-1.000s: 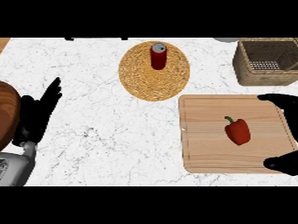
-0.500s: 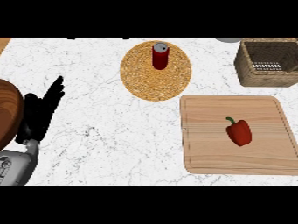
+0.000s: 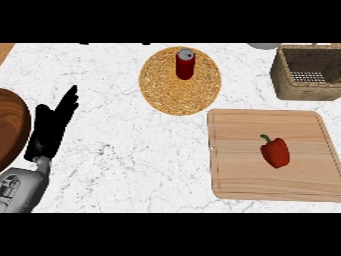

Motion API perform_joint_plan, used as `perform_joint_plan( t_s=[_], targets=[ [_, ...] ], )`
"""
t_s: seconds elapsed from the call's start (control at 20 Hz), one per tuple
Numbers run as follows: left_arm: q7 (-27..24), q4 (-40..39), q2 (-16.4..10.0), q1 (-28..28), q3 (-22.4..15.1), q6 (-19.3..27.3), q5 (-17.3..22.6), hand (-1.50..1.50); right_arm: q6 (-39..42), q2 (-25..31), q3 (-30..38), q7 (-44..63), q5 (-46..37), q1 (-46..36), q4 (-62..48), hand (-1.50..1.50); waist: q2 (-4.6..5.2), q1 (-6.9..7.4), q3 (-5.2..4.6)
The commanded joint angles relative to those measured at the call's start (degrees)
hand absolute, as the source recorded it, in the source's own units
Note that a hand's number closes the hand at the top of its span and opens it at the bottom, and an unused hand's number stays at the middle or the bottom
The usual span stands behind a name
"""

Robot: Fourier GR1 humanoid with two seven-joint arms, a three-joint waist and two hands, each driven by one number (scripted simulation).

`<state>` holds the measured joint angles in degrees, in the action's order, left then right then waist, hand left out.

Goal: Pick the bell pepper from the cutting board and place it in the basket

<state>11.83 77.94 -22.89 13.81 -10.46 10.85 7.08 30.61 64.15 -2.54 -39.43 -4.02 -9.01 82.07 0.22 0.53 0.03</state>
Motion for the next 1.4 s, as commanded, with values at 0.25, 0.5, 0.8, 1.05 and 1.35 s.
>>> perform_joint_plan(
  t_s=[0.25,0.5,0.8,1.05,1.35],
  targets=[
    [-0.08,1.69,0.81,-2.95,1.21,-0.50,-1.71,0.00,3.26,-1.01,-0.42,-8.88,-0.68,2.19,-3.99,-1.50,-0.33,-0.68,-0.02],
    [-2.68,-4.28,-0.38,0.21,5.33,-5.98,-0.13,0.00,-2.96,-7.84,-2.70,-8.94,-6.51,-1.57,-10.21,-1.50,-0.10,-0.38,-0.02],
    [2.52,-0.36,1.64,1.38,4.41,-4.48,-2.79,0.00,-5.68,-13.11,-5.20,-9.66,-10.34,-3.41,-13.66,-1.50,-0.09,-0.22,0.01],
    [1.08,0.61,1.48,-0.85,6.60,-6.21,-2.25,0.00,-4.04,-16.22,-6.87,-6.64,-11.85,-7.02,-13.98,-1.50,-0.20,-0.23,-0.02],
    [4.57,4.24,4.08,-0.28,4.92,-3.05,-6.62,0.00,-8.92,-21.23,-9.02,-8.81,-17.25,-6.82,-18.23,-1.50,-0.25,-0.20,0.01]
  ],
)
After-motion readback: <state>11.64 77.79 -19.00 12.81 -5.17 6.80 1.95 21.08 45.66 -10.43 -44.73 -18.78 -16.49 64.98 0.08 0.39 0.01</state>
